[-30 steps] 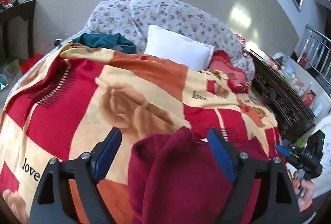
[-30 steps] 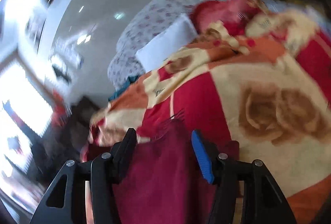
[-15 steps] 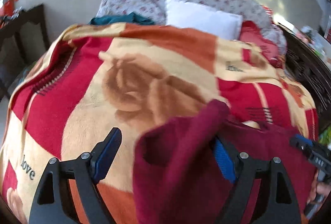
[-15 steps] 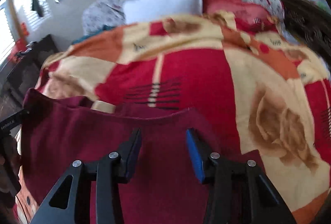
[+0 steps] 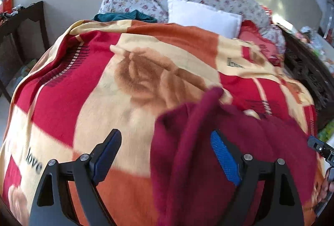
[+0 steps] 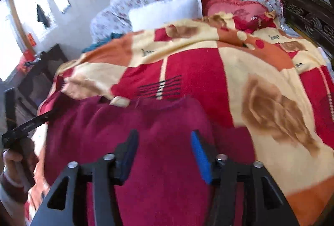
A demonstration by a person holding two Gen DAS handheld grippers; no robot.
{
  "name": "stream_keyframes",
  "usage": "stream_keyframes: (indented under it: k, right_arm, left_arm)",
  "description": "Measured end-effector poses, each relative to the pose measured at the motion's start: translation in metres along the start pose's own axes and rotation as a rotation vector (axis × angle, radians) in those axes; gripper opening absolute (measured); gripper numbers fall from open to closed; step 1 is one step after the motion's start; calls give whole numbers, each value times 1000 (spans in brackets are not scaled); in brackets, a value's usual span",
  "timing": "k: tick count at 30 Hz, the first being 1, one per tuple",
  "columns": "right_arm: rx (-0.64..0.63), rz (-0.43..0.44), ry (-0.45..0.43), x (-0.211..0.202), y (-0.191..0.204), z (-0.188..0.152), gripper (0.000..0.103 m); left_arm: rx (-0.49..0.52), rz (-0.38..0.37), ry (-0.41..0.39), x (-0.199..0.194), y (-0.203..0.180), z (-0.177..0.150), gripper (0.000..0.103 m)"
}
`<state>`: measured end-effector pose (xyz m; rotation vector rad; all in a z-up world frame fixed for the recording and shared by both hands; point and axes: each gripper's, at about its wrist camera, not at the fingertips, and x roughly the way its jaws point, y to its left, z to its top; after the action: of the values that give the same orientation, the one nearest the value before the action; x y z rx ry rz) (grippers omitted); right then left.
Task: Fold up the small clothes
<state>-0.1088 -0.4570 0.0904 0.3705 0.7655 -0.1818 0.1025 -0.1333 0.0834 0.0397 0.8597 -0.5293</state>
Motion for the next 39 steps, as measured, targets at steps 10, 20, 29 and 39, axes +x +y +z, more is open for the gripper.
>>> stream_keyframes:
  k: [10, 20, 29, 39]
  right_arm:
    - [20, -12, 50, -64, -15, -97, 68]
    - [-46, 4, 55, -59, -14, -111, 10]
    - [-41, -54, 90, -61, -17, -109, 17]
    - [-126, 30, 31, -73, 62, -78, 33]
  left_arm:
    - [44, -85, 62, -57, 15, -105, 90]
    - [76, -65, 84, -51, 14, -135, 76]
    - [63, -51, 98, -45, 17, -143, 69]
    - [9, -38, 30, -62, 23, -128, 85]
